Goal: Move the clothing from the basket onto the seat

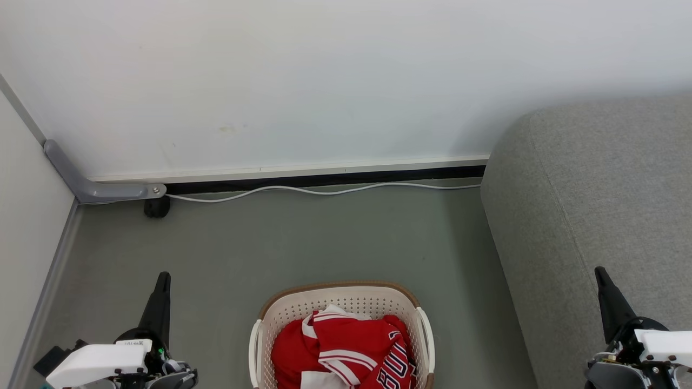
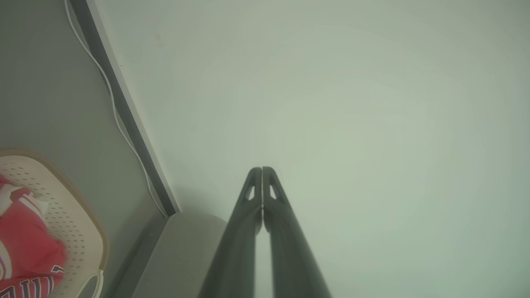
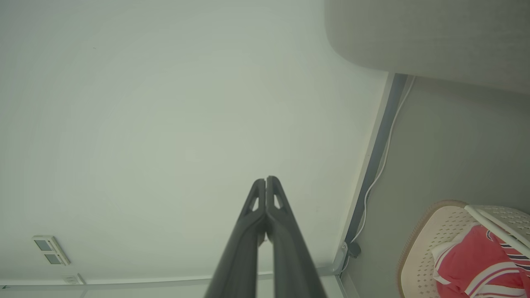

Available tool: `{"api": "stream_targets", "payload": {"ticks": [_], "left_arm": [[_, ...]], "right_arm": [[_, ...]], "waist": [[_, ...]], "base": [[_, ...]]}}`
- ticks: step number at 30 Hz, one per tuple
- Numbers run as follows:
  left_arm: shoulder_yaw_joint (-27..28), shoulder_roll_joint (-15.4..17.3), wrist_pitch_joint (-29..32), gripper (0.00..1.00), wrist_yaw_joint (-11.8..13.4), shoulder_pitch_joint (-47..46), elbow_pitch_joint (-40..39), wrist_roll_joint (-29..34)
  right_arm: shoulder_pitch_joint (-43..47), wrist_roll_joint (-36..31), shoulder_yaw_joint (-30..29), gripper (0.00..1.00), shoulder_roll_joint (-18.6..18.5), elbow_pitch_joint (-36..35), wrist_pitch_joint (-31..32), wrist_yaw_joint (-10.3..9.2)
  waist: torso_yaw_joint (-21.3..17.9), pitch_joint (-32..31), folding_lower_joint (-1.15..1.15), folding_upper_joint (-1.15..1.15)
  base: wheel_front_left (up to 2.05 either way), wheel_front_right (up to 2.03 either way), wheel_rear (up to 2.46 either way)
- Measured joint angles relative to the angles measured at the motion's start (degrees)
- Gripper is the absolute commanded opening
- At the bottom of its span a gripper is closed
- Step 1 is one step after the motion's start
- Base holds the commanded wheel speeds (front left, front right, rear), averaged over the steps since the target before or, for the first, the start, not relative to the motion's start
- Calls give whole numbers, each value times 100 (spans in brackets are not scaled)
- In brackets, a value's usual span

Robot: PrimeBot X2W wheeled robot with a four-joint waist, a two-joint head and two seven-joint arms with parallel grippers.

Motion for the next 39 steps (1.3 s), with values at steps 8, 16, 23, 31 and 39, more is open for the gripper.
{"api": "stream_targets", "payload": {"ticks": [8,16,23,31,39], "left_arm": [[0,0,0,0,0,0,0,0],[0,0,0,0,0,0,0,0],[0,0,0,0,0,0,0,0],[-3,-24,-3,100,4,30,65,1],[-38,-170,-32,100,9,383,461,11]], "right_arm": [[0,0,0,0,0,0,0,0],[0,0,0,0,0,0,0,0],[0,0,0,0,0,0,0,0],[25,-4,12,100,14,62,-1,0],[347,-11,65,100,162,402,-2,-18]], "waist": [[0,0,0,0],[0,0,0,0],[0,0,0,0],[0,0,0,0],[-1,24,0,0]], "base": [[0,0,0],[0,0,0],[0,0,0],[0,0,0],[0,0,0]]}}
